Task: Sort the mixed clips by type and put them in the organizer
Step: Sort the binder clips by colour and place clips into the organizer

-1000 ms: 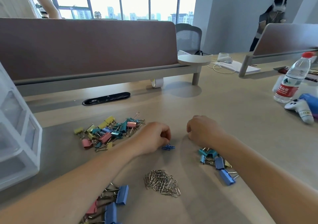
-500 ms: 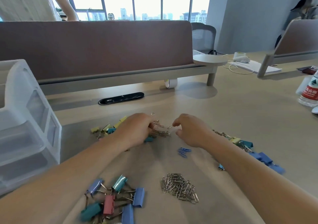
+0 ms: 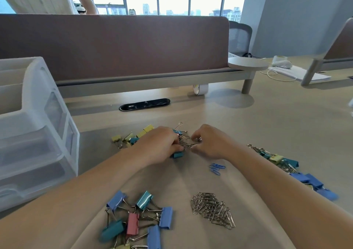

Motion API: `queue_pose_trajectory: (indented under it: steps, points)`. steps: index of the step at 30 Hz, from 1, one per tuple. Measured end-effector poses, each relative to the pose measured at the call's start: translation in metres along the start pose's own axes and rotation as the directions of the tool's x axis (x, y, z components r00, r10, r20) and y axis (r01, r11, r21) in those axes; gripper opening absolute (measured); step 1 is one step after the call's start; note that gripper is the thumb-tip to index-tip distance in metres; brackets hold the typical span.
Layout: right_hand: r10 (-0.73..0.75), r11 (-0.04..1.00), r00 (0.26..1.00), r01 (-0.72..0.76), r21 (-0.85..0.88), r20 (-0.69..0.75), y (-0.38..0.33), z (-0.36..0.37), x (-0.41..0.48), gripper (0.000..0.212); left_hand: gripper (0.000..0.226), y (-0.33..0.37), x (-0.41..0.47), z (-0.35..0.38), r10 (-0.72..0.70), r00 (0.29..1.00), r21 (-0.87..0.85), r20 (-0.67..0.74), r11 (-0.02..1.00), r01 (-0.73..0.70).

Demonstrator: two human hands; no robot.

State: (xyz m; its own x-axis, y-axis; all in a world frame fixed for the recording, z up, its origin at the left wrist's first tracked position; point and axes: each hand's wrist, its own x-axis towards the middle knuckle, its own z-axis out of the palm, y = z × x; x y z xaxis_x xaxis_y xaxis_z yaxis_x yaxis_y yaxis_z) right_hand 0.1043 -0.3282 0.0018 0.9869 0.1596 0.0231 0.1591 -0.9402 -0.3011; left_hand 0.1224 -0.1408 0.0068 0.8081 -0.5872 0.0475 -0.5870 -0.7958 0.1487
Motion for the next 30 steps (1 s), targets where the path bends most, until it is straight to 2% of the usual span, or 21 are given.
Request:
queue_pose_trajectory:
  steps: [2,4,10,14,18,22,26,30]
  points:
    - [-0.004,1.0,1.0,0.004,0.015,-0.014,0.001,0.002,-0.001,0.01,0.032,0.0,-0.001,0.002,0.015,1.0,-0.01,0.008,1.0,-0.015]
    - [0.001,1.0,1.0,0.0,0.025,-0.016,0.001,0.003,-0.002,0.023,0.03,0.0,-0.003,0.004,0.025,1.0,-0.009,0.01,1.0,-0.025]
    - [-0.029,1.0,0.999,0.029,0.007,-0.017,-0.001,0.0,-0.007,0.02,0.016,0.002,-0.005,0.006,0.034,0.999,0.002,-0.029,0.999,-0.034]
    - [0.047,0.999,0.996,-0.047,0.01,-0.072,0.005,-0.003,-0.007,0.024,0.014,0.001,-0.009,-0.001,-0.001,0.997,-0.116,-0.073,0.993,-0.008]
    - [0.093,0.996,0.996,-0.093,0.012,-0.011,0.004,-0.003,-0.009,0.029,0.014,-0.002,-0.012,-0.009,-0.062,0.995,-0.227,-0.076,0.973,0.043]
    - [0.059,0.998,0.998,-0.059,0.038,0.008,-0.007,0.001,-0.012,0.028,0.016,-0.002,-0.017,-0.009,-0.034,0.996,-0.162,-0.078,0.986,0.021]
    - [0.042,0.998,0.999,-0.043,0.037,0.018,-0.015,0.002,-0.013,0.03,0.019,0.003,-0.02,-0.013,-0.05,0.989,-0.094,-0.137,0.995,0.037]
    - [0.021,0.999,0.999,-0.022,0.033,0.037,-0.019,0.001,-0.015,0.029,0.019,0.002,-0.022,-0.019,-0.089,0.982,-0.13,-0.168,0.989,0.067]
